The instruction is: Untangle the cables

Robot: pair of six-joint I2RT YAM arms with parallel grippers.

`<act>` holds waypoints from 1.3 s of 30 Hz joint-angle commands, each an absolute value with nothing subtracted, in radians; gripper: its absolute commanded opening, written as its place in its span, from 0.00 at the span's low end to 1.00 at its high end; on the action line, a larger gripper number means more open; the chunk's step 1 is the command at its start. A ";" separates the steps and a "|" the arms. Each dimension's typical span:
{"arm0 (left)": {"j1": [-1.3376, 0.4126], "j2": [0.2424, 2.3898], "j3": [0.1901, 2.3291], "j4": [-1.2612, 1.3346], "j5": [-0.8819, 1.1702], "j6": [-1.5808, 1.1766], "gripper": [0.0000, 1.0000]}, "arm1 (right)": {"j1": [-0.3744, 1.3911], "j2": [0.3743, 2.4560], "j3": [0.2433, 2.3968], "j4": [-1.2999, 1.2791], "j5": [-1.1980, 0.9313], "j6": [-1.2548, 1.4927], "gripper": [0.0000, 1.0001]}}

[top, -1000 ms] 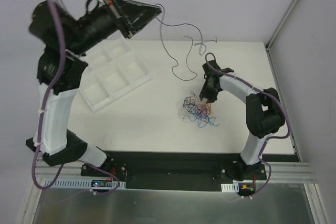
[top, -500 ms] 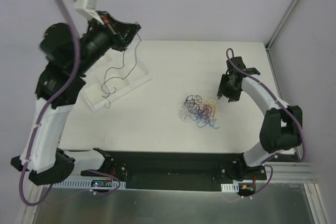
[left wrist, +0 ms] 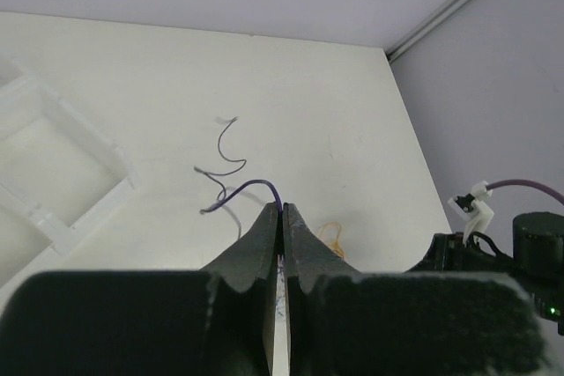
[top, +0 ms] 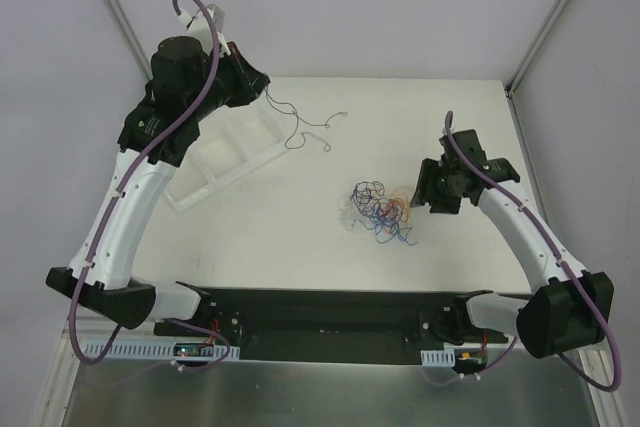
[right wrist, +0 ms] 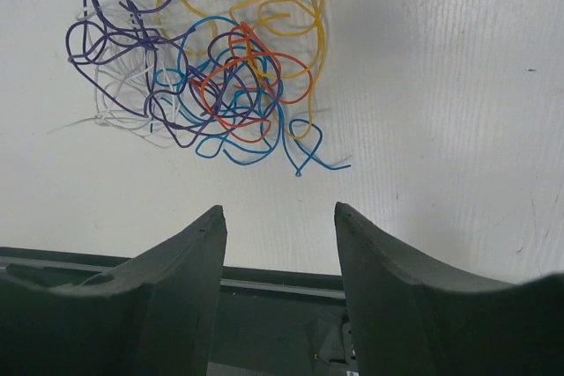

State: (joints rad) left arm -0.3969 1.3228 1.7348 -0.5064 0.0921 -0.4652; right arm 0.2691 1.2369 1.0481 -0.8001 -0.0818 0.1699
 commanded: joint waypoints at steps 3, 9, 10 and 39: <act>-0.362 1.419 1.816 -0.457 0.107 -0.517 0.00 | 0.270 1.183 1.078 -0.856 -0.101 0.157 0.55; -0.310 1.531 1.953 -0.453 0.156 -0.517 0.00 | 0.265 1.218 1.123 -0.877 -0.127 0.121 0.55; -0.298 1.543 1.979 -0.453 0.166 -0.523 0.00 | 0.265 1.227 1.135 -0.891 -0.133 0.117 0.55; -0.095 1.789 2.296 -0.403 0.307 -0.561 0.00 | 0.229 1.273 1.201 -0.904 -0.153 0.094 0.55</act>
